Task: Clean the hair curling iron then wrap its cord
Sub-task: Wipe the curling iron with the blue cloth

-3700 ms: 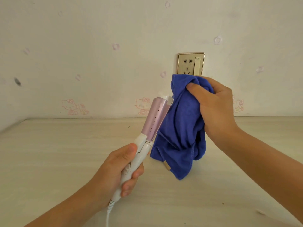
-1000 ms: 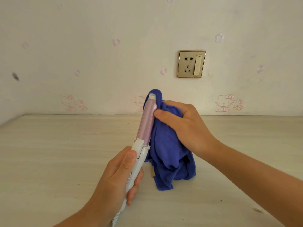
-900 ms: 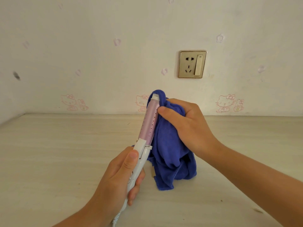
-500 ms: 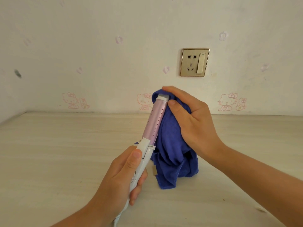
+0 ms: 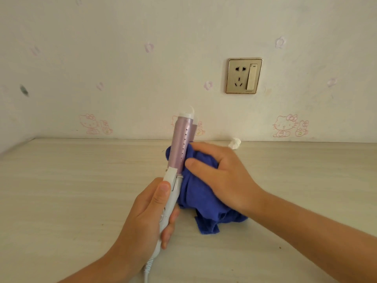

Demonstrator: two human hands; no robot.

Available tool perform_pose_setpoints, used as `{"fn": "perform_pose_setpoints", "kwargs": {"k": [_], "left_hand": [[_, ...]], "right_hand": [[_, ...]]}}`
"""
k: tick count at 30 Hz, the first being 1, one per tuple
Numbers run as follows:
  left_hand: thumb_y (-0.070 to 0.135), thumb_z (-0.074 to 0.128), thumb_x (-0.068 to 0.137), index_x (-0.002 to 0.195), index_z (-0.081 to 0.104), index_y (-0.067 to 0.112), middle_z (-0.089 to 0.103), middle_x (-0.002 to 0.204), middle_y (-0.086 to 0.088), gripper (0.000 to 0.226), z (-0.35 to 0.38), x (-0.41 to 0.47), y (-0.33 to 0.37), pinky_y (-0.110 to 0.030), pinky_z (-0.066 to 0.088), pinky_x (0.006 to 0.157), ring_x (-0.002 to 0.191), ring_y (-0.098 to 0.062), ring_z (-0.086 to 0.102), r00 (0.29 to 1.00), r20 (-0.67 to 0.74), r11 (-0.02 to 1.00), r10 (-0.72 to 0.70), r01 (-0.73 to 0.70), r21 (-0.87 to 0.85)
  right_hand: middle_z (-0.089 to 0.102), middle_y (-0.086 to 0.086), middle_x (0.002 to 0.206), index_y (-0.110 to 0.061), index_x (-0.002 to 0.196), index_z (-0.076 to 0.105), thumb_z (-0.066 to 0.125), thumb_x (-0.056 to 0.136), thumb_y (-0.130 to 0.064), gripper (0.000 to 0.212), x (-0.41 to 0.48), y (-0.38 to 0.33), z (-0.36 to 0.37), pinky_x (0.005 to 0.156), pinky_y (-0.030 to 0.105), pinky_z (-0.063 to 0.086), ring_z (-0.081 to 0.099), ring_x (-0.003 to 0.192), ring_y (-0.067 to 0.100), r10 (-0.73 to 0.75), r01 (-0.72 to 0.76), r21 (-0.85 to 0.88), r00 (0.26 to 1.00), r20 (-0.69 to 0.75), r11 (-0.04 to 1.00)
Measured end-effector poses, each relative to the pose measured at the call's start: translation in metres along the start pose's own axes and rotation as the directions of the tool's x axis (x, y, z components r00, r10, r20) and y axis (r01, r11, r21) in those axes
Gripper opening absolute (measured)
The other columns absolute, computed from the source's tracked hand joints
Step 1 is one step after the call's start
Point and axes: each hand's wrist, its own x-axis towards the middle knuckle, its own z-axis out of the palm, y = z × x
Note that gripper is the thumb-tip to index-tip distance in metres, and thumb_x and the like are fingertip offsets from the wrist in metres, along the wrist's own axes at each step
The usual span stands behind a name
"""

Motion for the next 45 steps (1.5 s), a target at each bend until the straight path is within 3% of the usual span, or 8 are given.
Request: {"fn": "perform_pose_setpoints", "kwargs": {"k": [4, 11, 19, 25, 30, 35, 38, 45], "left_hand": [[0.068, 0.050, 0.089, 0.101, 0.065, 0.022, 0.054, 0.065, -0.010, 0.051, 0.001, 0.001, 0.001, -0.024, 0.031, 0.035, 0.035, -0.017, 0.035, 1.000, 0.007, 1.000, 0.009, -0.009, 0.001], [0.069, 0.047, 0.090, 0.100, 0.063, 0.020, 0.053, 0.064, -0.006, 0.052, 0.002, -0.001, 0.000, -0.024, 0.032, 0.036, 0.036, -0.016, 0.036, 0.998, 0.059, 0.997, 0.038, -0.041, 0.064], [0.068, 0.048, 0.089, 0.103, 0.063, 0.019, 0.053, 0.064, -0.007, 0.053, 0.001, -0.005, 0.000, -0.022, 0.032, 0.035, 0.035, -0.017, 0.036, 0.998, 0.031, 0.999, 0.050, -0.050, 0.016], [0.067, 0.047, 0.091, 0.105, 0.061, 0.016, 0.054, 0.065, -0.007, 0.055, 0.003, 0.000, 0.002, -0.023, 0.033, 0.037, 0.036, -0.015, 0.037, 0.996, 0.052, 0.995, 0.071, -0.075, 0.060], [0.069, 0.048, 0.092, 0.104, 0.059, 0.014, 0.054, 0.066, -0.008, 0.057, 0.002, -0.003, -0.001, -0.024, 0.034, 0.037, 0.037, -0.016, 0.037, 0.996, 0.071, 0.996, 0.045, -0.051, 0.080], [0.070, 0.048, 0.090, 0.101, 0.062, 0.019, 0.054, 0.065, -0.009, 0.054, 0.002, -0.003, -0.001, -0.023, 0.034, 0.037, 0.036, -0.016, 0.037, 0.998, 0.039, 0.998, 0.041, -0.043, 0.046], [0.069, 0.047, 0.090, 0.100, 0.062, 0.018, 0.055, 0.065, -0.009, 0.054, 0.000, -0.005, -0.002, -0.022, 0.034, 0.036, 0.035, -0.015, 0.036, 0.999, 0.015, 0.999, 0.049, -0.049, 0.020], [0.068, 0.047, 0.091, 0.100, 0.058, 0.013, 0.054, 0.065, -0.011, 0.056, 0.003, -0.003, 0.002, -0.022, 0.034, 0.037, 0.036, -0.015, 0.036, 0.997, 0.058, 0.997, 0.059, -0.062, 0.039]], "right_hand": [[0.072, 0.021, 0.105, 0.000, 0.111, 0.070, 0.056, 0.104, -0.011, 0.018, 0.000, 0.003, -0.004, 0.093, 0.053, 0.051, 0.067, 0.099, 0.039, -0.005, 0.005, 0.005, 0.998, 0.063, 1.000], [0.079, -0.001, 0.104, -0.019, 0.114, 0.077, 0.058, 0.101, -0.006, 0.026, 0.020, -0.006, -0.029, 0.087, 0.021, 0.056, 0.073, 0.100, 0.012, -0.043, 0.055, 0.118, 0.993, -0.106, 0.991], [0.078, 0.003, 0.113, -0.017, 0.119, 0.076, 0.065, 0.097, -0.008, 0.026, 0.005, -0.004, -0.014, 0.100, 0.033, 0.056, 0.073, 0.108, 0.021, 0.020, -0.053, 0.138, 0.973, 0.231, 0.989], [0.078, 0.006, 0.102, -0.012, 0.108, 0.078, 0.066, 0.095, -0.005, 0.019, 0.012, -0.007, -0.021, 0.092, 0.038, 0.059, 0.074, 0.098, 0.024, -0.021, 0.012, 0.079, 0.994, 0.111, 0.997], [0.079, -0.002, 0.099, -0.022, 0.105, 0.080, 0.065, 0.094, -0.004, 0.026, 0.024, -0.011, -0.040, 0.081, 0.018, 0.057, 0.075, 0.095, 0.012, -0.030, 0.041, 0.152, 0.997, -0.075, 0.988], [0.078, 0.007, 0.103, -0.015, 0.112, 0.077, 0.066, 0.096, -0.007, 0.021, 0.014, -0.008, -0.025, 0.089, 0.035, 0.061, 0.075, 0.098, 0.024, 0.007, -0.015, 0.129, 0.998, 0.064, 0.992], [0.079, 0.005, 0.107, -0.016, 0.116, 0.076, 0.068, 0.095, -0.007, 0.025, 0.003, -0.007, -0.011, 0.092, 0.031, 0.059, 0.074, 0.100, 0.022, 0.005, -0.030, 0.126, 0.981, 0.193, 0.992], [0.080, 0.003, 0.102, -0.014, 0.109, 0.079, 0.069, 0.093, -0.004, 0.021, 0.021, -0.014, -0.036, 0.086, 0.028, 0.061, 0.076, 0.097, 0.019, 0.010, -0.018, 0.135, 0.998, 0.061, 0.991]]}}
